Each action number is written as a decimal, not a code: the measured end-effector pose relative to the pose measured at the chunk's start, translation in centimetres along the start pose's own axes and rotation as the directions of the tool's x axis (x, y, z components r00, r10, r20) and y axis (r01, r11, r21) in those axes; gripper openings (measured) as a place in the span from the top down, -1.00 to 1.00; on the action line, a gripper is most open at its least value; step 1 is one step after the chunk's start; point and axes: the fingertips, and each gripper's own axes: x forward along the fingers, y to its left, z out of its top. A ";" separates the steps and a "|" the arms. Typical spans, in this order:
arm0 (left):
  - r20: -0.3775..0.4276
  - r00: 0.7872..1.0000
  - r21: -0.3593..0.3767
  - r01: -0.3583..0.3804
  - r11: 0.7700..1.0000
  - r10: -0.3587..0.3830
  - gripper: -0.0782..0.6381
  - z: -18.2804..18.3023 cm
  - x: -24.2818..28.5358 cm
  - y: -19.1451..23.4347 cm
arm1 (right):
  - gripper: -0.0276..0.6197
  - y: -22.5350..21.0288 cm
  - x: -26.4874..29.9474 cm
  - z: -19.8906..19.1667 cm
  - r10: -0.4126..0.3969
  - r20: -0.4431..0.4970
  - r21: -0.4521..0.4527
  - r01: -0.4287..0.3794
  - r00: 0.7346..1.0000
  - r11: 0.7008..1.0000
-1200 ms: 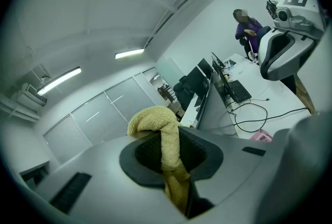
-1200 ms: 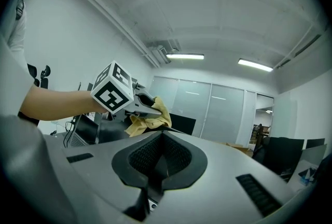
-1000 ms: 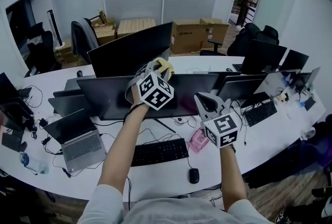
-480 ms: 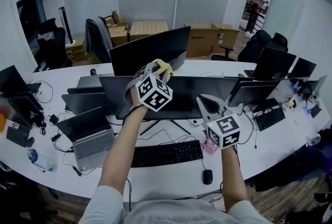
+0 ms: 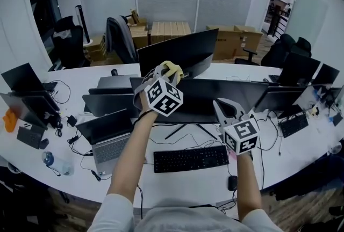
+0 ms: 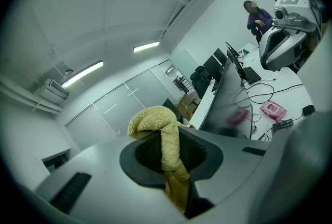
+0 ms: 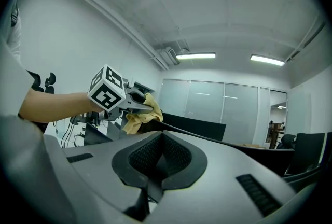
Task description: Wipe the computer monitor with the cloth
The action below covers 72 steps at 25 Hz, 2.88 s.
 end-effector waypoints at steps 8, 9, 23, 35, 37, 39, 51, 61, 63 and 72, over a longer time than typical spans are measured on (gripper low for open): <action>-0.021 0.999 -0.014 -0.047 0.999 0.046 0.59 -3.8 -2.4 3.3 | 0.83 3.5 2.2 0.9 0.025 0.005 -0.005 -0.025 1.000 1.000; -0.025 0.998 -0.018 -0.055 0.998 0.054 0.59 -4.3 -2.8 3.7 | 0.83 4.0 2.4 1.0 0.030 0.006 -0.006 -0.030 1.000 1.000; -0.064 0.988 -0.037 -0.141 0.989 0.139 0.59 -9.9 -6.4 8.8 | 0.83 8.9 6.0 2.6 0.113 0.029 -0.020 -0.113 0.993 0.993; -0.117 0.967 -0.043 -0.231 0.972 0.225 0.59 -13.3 -9.5 11.9 | 0.83 11.3 7.6 2.9 0.156 0.028 -0.031 -0.155 0.987 0.987; -0.123 0.964 -0.050 -0.245 0.968 0.237 0.59 -13.8 -10.0 12.2 | 0.83 11.7 7.8 2.9 0.161 0.027 -0.032 -0.160 0.987 0.987; -0.125 0.962 -0.057 -0.251 0.966 0.242 0.59 -14.2 -10.2 12.3 | 0.83 12.0 7.9 2.8 0.166 0.024 -0.034 -0.165 0.986 0.986; -0.122 0.981 -0.077 -0.158 0.984 0.148 0.59 -15.8 -8.7 8.8 | 0.83 12.0 7.9 1.5 0.169 0.003 -0.035 -0.169 0.986 0.985; -0.114 0.988 -0.086 -0.109 0.990 0.099 0.59 -17.0 -7.5 6.3 | 0.83 12.1 8.0 -0.2 0.175 -0.021 -0.021 -0.176 0.984 0.984; -0.121 0.989 -0.100 -0.102 0.990 0.090 0.59 -17.6 -7.3 5.8 | 0.83 12.1 8.0 -0.5 0.176 -0.025 -0.017 -0.176 0.984 0.984; -0.138 0.989 -0.153 -0.074 0.985 0.052 0.59 -20.1 -6.4 3.4 | 0.83 12.1 8.2 -2.8 0.181 -0.060 0.006 -0.180 0.982 0.984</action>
